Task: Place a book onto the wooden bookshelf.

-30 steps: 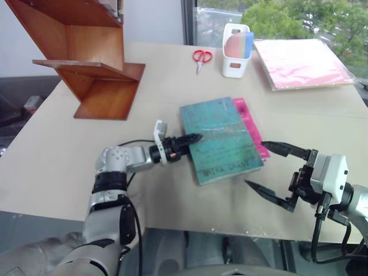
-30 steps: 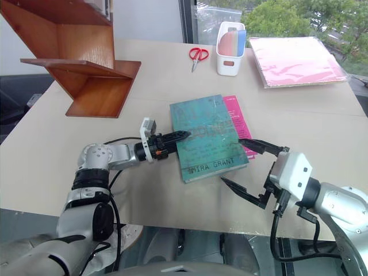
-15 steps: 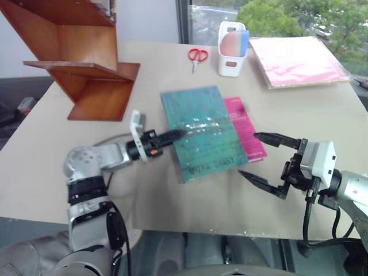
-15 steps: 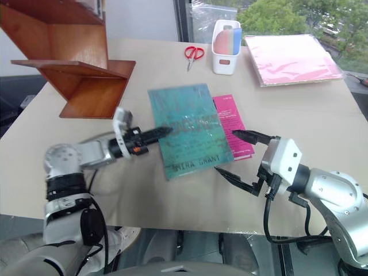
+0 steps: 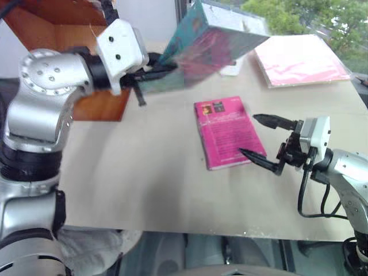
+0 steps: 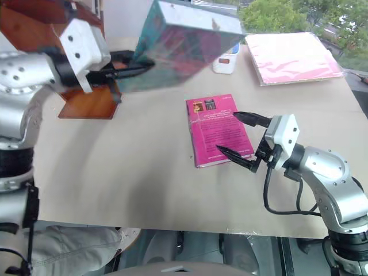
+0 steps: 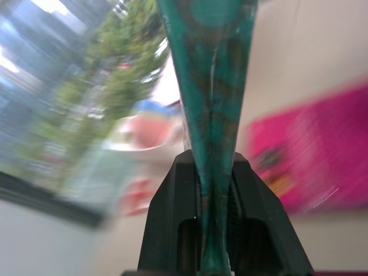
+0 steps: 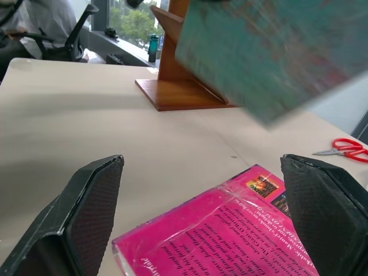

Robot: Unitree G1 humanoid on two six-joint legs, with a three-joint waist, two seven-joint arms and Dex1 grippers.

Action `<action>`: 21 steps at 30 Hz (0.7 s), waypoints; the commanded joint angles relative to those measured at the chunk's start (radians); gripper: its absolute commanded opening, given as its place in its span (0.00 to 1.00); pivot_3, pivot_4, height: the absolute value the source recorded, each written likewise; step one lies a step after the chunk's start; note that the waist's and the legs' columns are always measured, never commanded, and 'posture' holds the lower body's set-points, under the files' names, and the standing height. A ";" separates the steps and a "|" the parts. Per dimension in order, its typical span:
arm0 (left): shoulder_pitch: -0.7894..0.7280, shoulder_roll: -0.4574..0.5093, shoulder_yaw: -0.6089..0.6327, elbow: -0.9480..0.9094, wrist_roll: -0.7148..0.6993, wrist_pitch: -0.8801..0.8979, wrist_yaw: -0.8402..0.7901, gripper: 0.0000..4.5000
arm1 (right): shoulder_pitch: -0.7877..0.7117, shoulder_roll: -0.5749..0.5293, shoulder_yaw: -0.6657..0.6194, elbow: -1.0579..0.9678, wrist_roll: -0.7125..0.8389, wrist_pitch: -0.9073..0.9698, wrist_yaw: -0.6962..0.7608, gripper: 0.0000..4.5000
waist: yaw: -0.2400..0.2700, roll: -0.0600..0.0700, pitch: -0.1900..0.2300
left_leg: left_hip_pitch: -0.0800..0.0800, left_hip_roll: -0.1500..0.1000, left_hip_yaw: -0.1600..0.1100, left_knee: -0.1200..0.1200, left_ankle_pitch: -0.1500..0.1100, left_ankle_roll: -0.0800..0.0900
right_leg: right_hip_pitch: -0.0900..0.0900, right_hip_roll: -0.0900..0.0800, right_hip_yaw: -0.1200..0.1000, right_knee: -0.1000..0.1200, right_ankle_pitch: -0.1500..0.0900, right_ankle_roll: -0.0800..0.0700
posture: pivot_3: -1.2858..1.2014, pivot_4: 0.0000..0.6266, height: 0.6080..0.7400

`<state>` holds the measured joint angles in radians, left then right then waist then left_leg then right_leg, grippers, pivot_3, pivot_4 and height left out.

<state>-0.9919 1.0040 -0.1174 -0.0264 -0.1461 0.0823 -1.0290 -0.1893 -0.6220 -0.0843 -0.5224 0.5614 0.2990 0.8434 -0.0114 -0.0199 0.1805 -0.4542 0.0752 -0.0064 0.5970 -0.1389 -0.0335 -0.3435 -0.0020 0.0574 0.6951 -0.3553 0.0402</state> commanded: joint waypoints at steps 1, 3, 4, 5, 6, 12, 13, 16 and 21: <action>-0.103 0.066 -0.005 0.105 0.089 -0.169 -0.107 0.11 | -0.027 0.013 0.006 0.011 0.001 -0.043 0.022 1.00 | 0.000 0.000 0.000 | -0.001 0.000 0.001 0.000 0.000 0.000 | -0.001 -0.001 0.001 0.000 0.000 0.000 | 0.52 0.24 1.00; -0.155 0.109 -0.022 0.187 0.147 -0.220 -0.158 0.11 | -0.054 0.029 0.023 0.046 -0.009 -0.061 0.034 1.00 | 0.000 0.000 0.000 | -0.001 0.000 0.002 0.000 -0.001 0.001 | -0.001 -0.001 0.002 -0.001 0.000 0.000 | 0.52 0.24 1.00; -0.182 0.126 -0.028 0.225 0.171 -0.232 -0.181 0.11 | -0.070 0.038 0.033 0.066 -0.014 -0.070 0.041 1.00 | 0.000 0.000 0.000 | -0.001 0.000 0.002 0.000 -0.001 0.001 | -0.001 -0.001 0.001 -0.001 0.000 0.000 | 0.52 0.24 1.00; -0.201 0.146 -0.037 0.255 0.199 -0.242 -0.207 0.11 | -0.087 0.046 0.043 0.090 -0.022 -0.084 0.051 1.00 | -0.001 0.001 0.001 | -0.001 0.000 0.002 0.000 -0.001 0.001 | -0.001 0.000 0.001 -0.001 0.000 0.000 | 0.52 0.24 1.00; -0.216 0.155 -0.043 0.280 0.218 -0.248 -0.222 0.11 | -0.100 0.054 0.051 0.109 -0.028 -0.094 0.059 1.00 | -0.002 0.001 0.002 | -0.001 0.001 0.002 0.000 -0.001 0.001 | -0.002 0.000 0.001 0.000 0.000 0.000 | 0.52 0.24 1.00; -0.313 0.217 -0.089 0.457 0.403 -0.327 -0.220 0.11 | -0.184 0.091 0.069 0.204 -0.055 -0.155 0.092 1.00 | -0.002 0.001 0.002 | -0.001 0.001 0.002 0.001 -0.001 0.001 | -0.002 0.000 0.001 0.000 -0.001 0.000 | 0.52 0.24 1.00; -0.335 0.223 -0.095 0.488 0.427 -0.349 -0.224 0.11 | -0.199 0.097 0.071 0.218 -0.058 -0.163 0.096 1.00 | -0.002 0.001 0.003 | -0.001 0.001 0.002 0.001 -0.001 0.001 | -0.002 0.000 0.001 0.001 -0.001 0.000 | 0.52 0.24 1.00; -0.405 0.231 -0.106 0.554 0.463 -0.380 -0.262 0.11 | -0.248 0.117 0.078 0.274 -0.075 -0.195 0.108 1.00 | 0.000 0.000 0.003 | -0.001 0.001 0.002 0.001 -0.001 0.001 | -0.002 0.000 0.000 0.001 -0.001 0.000 | 0.52 0.24 1.00; -0.451 0.256 -0.117 0.653 0.510 -0.423 -0.312 0.11 | -0.340 0.158 0.106 0.364 -0.103 -0.251 0.142 1.00 | -0.004 0.001 0.004 | -0.001 0.001 0.002 0.001 -0.001 0.001 | -0.002 0.000 0.000 0.001 -0.001 0.000 | 0.52 0.24 1.00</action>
<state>-1.4148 1.2327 -0.2480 0.6032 0.3497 -0.3207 -1.3344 -0.4983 -0.4684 0.0205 -0.1550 0.4637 0.0844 0.9719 -0.0157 -0.0188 0.1841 -0.4546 0.0765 -0.0040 0.5978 -0.1395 -0.0323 -0.3456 -0.0024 0.0578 0.6965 -0.3558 0.0407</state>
